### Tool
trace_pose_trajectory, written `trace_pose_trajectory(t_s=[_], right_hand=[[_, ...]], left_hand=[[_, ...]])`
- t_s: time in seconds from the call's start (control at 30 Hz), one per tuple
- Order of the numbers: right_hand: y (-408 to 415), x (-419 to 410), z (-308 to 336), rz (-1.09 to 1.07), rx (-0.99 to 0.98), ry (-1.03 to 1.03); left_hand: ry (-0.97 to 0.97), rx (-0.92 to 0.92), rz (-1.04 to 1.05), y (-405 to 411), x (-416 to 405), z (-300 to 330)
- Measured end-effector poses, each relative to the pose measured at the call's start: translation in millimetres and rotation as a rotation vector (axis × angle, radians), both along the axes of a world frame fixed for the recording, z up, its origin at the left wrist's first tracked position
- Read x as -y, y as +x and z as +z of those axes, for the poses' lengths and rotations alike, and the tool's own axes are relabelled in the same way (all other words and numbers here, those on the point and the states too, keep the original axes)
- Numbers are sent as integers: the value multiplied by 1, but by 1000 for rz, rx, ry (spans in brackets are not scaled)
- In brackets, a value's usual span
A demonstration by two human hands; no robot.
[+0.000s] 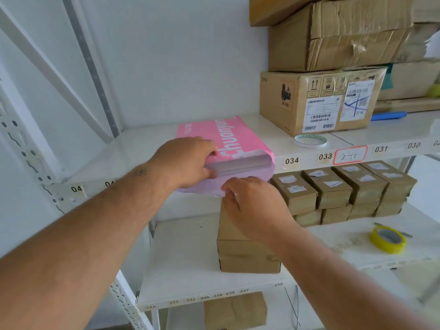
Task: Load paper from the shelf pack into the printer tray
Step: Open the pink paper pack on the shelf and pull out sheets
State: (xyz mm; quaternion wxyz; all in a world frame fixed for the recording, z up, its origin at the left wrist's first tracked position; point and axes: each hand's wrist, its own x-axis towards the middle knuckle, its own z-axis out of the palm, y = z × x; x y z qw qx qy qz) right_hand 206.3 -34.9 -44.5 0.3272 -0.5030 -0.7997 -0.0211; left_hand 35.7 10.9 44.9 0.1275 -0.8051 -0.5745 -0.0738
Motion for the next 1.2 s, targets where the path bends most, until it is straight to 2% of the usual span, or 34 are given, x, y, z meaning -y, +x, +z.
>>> trace_pose_trajectory(t_s=[0.03, 0.1, 0.23, 0.33, 0.57, 1.2], right_hand=[[-1, 1, -3, 5, -86, -65], [-5, 2, -3, -3, -420, -271], [-16, 2, 12, 62, -1361, -730], [-24, -2, 20, 112, -1686, -865], [-31, -14, 18, 105, -1768, -914], [-31, -25, 11, 125, -1746, -898]], left_hand=[[4, 7, -6, 0, -2, 0], [3, 13, -17, -3, -5, 0], [10, 1, -27, -6, -7, 1], [5, 14, -25, -6, -7, 1], [3, 12, -17, -10, -9, 0], [19, 23, -70, -7, -4, 2]])
